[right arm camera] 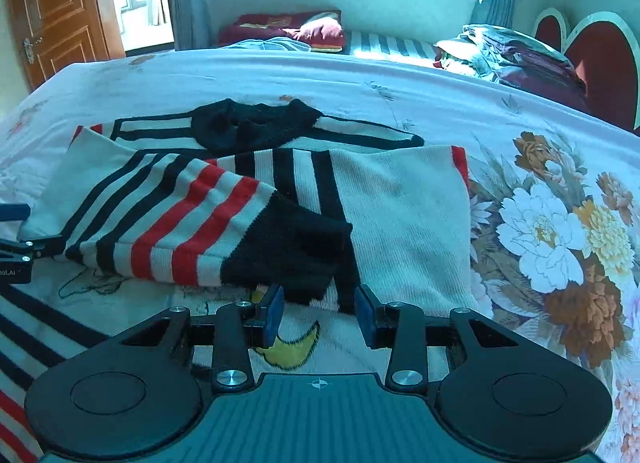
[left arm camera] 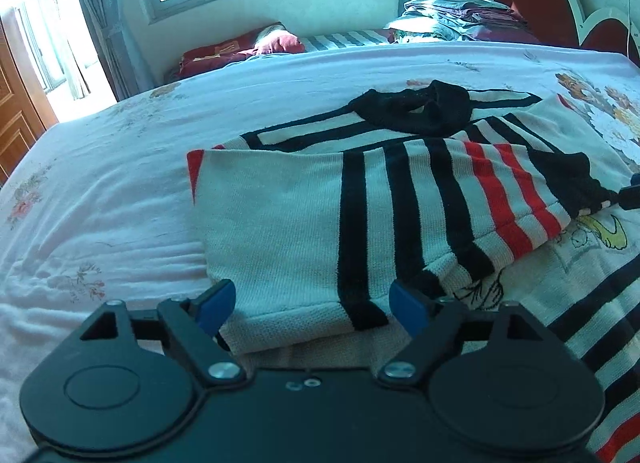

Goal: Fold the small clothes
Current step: 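Grasp the sweater edge with both tools and fold the collar half over the hem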

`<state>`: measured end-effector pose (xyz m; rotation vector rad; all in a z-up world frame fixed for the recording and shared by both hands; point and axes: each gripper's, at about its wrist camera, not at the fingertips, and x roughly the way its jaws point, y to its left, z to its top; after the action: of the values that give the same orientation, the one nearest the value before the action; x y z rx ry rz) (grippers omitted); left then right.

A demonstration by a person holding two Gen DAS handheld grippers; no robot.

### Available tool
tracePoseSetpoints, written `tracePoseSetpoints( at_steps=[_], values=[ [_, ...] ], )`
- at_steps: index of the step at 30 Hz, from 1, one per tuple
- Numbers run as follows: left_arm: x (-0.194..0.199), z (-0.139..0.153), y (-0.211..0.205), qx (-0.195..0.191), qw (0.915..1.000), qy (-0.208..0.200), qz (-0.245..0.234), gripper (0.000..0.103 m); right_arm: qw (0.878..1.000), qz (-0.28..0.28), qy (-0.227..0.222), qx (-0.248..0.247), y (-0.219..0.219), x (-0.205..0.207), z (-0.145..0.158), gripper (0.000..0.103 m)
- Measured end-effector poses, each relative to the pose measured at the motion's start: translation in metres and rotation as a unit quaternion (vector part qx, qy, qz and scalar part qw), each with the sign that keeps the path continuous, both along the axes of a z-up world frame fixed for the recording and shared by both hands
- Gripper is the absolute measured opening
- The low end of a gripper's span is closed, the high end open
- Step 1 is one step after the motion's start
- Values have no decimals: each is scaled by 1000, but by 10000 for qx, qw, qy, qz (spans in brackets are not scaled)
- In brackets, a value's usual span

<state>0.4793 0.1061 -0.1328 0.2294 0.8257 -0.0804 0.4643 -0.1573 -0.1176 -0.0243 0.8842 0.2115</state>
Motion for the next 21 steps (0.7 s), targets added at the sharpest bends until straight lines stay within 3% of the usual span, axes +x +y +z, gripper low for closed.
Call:
tracePoseSetpoints(
  at_steps=[8, 9, 10, 12, 14, 18, 21],
  values=[
    [-64, 8, -14, -25, 10000, -38, 52, 86, 9983, -89, 93, 567, -53, -64, 3, 40],
    [-77, 8, -12, -89, 9999, -45, 65, 86, 9975, -107, 137, 682, -62, -75, 2, 47],
    [-90, 8, -8, -143, 9998, -49, 107, 85, 9968, -109, 162, 775, -70, -85, 2, 65],
    [-116, 6, 1, -245, 9994, -3, 243, 80, 9960, -56, 112, 887, -83, -109, 0, 73],
    [-142, 3, 13, -385, 9982, 86, 461, 70, 9958, -10, 142, 904, -94, -133, -3, 73],
    [-190, -5, 36, -844, 9929, 244, 807, 69, 9926, -41, 287, 1183, -115, -171, -14, 72],
    [-220, -10, 46, -1233, 9881, 284, 870, 71, 9881, -96, 462, 1461, -127, -191, -24, 56]
  ],
)
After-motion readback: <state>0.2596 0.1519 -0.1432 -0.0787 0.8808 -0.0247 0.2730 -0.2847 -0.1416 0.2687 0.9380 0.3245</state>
